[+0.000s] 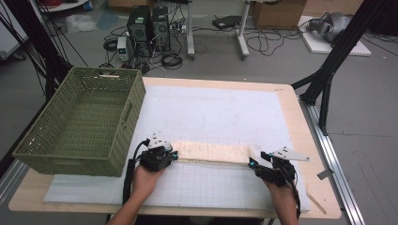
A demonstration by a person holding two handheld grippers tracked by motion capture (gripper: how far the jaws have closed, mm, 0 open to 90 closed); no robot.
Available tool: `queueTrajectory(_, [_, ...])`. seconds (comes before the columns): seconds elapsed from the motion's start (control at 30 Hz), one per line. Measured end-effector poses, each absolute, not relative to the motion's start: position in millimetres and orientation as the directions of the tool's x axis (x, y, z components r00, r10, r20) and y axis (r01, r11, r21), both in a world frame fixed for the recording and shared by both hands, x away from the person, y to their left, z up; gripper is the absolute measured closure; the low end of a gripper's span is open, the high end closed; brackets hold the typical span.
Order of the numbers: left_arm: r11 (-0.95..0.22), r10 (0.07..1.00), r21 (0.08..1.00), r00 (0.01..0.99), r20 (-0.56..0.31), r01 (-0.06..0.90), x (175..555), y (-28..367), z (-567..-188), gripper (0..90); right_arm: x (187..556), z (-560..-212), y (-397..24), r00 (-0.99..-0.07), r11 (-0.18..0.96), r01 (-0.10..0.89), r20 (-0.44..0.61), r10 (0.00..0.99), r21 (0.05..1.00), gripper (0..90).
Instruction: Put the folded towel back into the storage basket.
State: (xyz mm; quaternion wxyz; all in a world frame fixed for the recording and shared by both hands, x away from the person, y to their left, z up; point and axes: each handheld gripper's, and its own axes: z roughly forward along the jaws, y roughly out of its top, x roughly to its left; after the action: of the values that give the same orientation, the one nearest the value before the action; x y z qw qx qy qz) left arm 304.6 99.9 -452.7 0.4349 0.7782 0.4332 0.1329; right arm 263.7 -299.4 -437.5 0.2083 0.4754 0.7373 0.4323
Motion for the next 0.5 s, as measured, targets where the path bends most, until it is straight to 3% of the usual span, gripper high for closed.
queueTrajectory(0.37, [-0.243, 0.789, 0.792, 0.589, -0.174, 0.56, 304.5, 100.1, -452.8, 80.9, 281.2, -451.9, -273.6, -0.423, 0.253, 0.579, 0.02, 0.906, 0.775, 45.4])
queueTrajectory(0.5, [-0.239, 0.789, 0.793, 0.588, -0.178, 0.561, 304.7, 100.2, -453.0, 80.9, 276.2, -451.4, -269.6, -0.437, 0.285, 0.56, -0.015, 0.899, 0.778, 53.7])
